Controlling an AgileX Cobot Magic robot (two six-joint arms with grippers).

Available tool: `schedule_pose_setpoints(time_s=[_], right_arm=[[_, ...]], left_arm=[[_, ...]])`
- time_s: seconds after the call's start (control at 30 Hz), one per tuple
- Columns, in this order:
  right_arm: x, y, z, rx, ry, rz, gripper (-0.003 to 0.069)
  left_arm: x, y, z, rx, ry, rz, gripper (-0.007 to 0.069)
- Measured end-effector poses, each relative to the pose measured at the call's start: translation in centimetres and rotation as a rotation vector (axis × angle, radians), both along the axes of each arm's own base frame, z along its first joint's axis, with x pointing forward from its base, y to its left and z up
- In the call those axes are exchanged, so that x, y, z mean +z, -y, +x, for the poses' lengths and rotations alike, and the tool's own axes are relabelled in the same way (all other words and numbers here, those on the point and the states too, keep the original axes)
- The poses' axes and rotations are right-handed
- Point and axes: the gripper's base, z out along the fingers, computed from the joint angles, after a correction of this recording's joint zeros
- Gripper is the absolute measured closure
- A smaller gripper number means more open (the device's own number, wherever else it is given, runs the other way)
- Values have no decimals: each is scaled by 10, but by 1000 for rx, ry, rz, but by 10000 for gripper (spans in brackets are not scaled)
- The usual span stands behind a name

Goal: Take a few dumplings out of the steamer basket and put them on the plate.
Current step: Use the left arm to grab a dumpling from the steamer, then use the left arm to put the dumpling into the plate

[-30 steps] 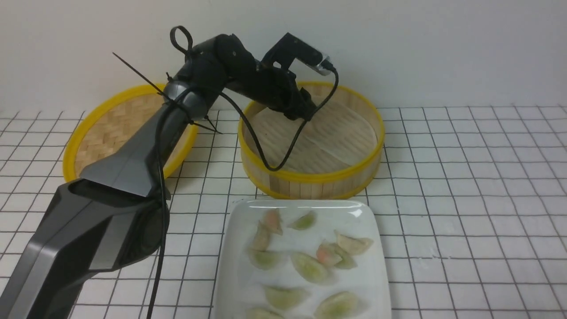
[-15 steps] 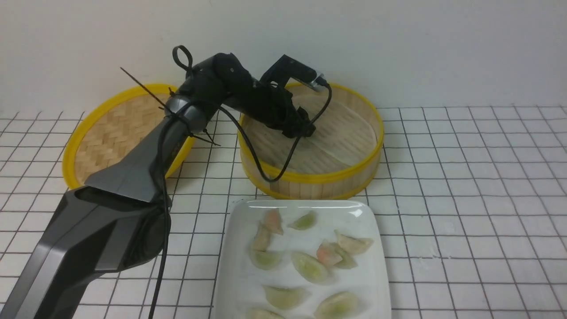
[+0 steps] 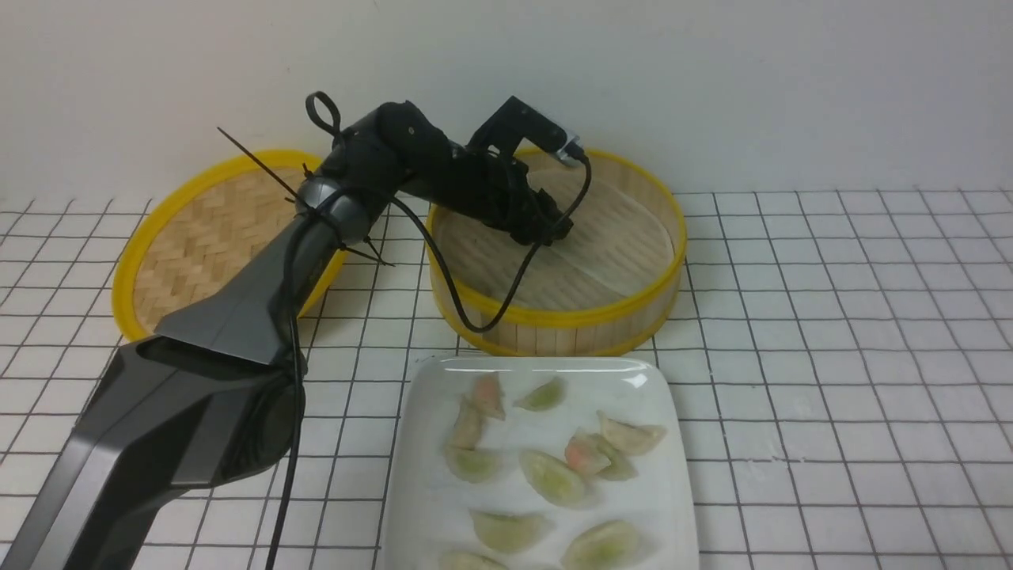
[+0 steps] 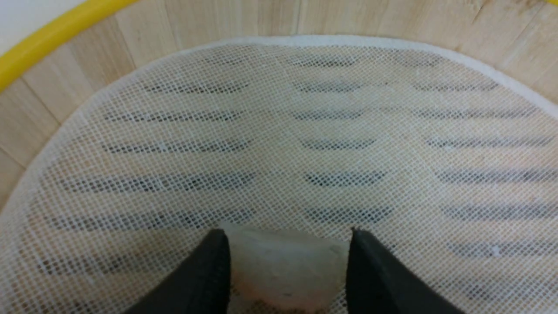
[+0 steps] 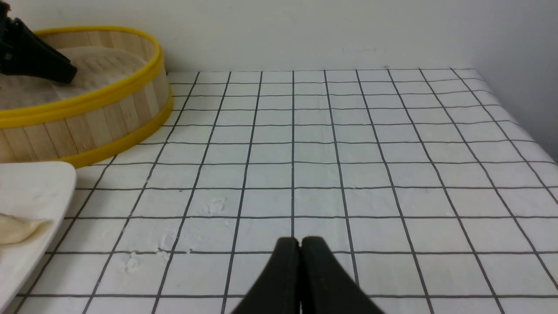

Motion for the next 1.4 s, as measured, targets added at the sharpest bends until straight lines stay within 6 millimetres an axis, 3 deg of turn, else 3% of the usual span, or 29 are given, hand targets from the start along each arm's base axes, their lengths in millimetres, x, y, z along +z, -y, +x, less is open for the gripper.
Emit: schedule_pose_setpoints(time_s=[0.23, 0.43, 0.53, 0.73, 0.93, 1.0, 1.07, 1.17, 1.27, 1.4], right_arm=[[0, 0, 0, 0, 0, 0, 667], [0, 0, 0, 0, 0, 0, 667], [0, 0, 0, 0, 0, 0, 667], [0, 0, 0, 0, 0, 0, 667], [0, 0, 0, 0, 1, 0, 667], [0, 0, 0, 0, 1, 0, 667], [0, 0, 0, 0, 1, 0, 667], [0, 0, 0, 0, 1, 0, 667], [0, 0, 0, 0, 1, 0, 667], [0, 0, 0, 0, 1, 0, 667]], left_arm=[[-7, -1, 1, -24, 5, -34, 327], [0, -2, -1, -35, -10, -28, 327], [18, -7, -7, -45, -54, 13, 327], [81, -25, -17, -7, -55, 49, 327], [107, -31, -31, -5, -119, 82, 327], [114, -33, -33, 36, -139, 90, 327], [135, -40, -37, 155, -173, 91, 332], [165, -52, -48, 301, -198, 108, 335], [196, -62, -76, 341, -219, 146, 335], [194, -59, -131, 288, -361, 217, 335]])
